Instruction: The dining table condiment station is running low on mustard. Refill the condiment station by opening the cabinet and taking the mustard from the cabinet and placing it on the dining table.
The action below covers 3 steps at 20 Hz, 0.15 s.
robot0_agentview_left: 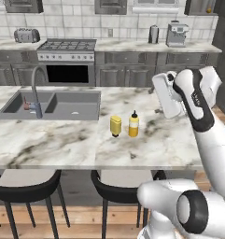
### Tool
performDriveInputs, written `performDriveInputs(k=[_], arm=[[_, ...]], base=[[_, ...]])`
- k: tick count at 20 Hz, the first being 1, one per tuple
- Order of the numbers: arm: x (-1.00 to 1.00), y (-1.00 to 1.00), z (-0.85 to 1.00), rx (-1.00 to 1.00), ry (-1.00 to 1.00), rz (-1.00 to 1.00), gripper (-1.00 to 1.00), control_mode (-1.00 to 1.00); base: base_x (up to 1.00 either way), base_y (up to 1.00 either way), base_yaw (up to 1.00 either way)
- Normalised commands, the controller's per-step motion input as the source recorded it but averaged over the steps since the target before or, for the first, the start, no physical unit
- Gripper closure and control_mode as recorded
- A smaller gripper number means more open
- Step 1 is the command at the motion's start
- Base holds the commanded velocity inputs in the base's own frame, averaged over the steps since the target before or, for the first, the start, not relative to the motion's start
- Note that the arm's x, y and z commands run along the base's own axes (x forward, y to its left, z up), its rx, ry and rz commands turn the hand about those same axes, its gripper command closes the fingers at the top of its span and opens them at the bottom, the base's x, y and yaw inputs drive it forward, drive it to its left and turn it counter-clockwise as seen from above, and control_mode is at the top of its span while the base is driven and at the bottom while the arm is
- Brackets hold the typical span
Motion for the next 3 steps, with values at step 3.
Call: performDriveInputs(k=[3], arm=[[-0.45, 0.73, 0.42, -0.28, -0.25, -0.15, -1.00, -1.00]], base=[[0.00, 0.00, 0.00]])
